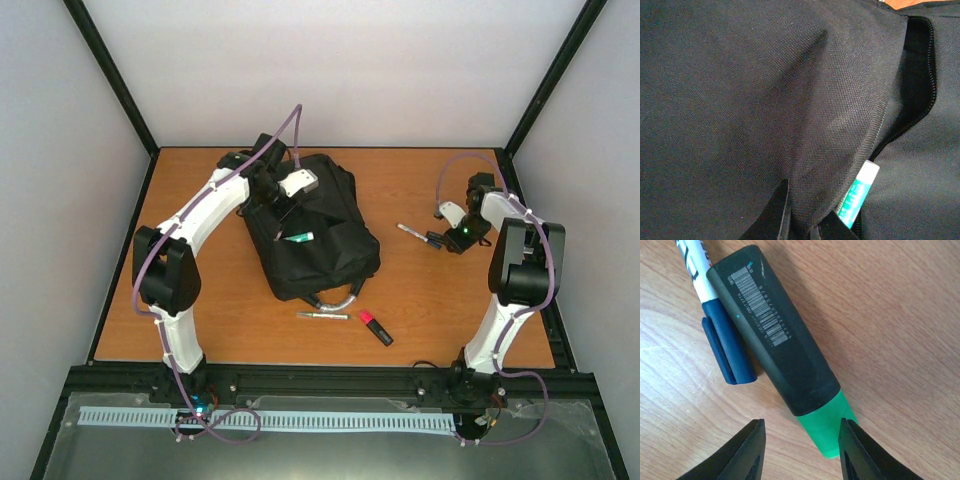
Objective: Pack the student bag
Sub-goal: Pick up the stationery from the center of the board.
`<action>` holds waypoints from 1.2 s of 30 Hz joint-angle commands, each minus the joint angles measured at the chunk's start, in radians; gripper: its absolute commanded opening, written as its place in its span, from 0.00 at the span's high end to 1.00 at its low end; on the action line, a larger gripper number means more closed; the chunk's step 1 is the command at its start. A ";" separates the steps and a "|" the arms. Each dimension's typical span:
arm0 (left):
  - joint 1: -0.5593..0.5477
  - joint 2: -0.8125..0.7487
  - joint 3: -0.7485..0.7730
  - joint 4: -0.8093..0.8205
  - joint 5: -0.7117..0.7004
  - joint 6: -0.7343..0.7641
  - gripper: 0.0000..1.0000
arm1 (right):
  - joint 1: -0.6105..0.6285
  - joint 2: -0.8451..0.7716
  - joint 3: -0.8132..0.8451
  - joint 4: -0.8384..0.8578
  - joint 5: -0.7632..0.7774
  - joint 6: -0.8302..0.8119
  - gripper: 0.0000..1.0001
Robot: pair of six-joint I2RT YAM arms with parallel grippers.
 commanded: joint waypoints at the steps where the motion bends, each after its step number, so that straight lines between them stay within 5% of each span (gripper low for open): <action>1: -0.011 -0.009 0.052 -0.004 0.059 0.018 0.99 | -0.003 0.029 0.024 -0.011 0.014 -0.012 0.57; 25: -0.011 -0.019 0.036 -0.010 0.072 0.027 0.99 | -0.008 0.119 0.140 -0.111 -0.020 -0.073 0.54; 36: -0.011 -0.021 0.029 -0.007 0.074 0.029 0.99 | -0.013 0.124 0.100 -0.071 0.036 0.000 0.65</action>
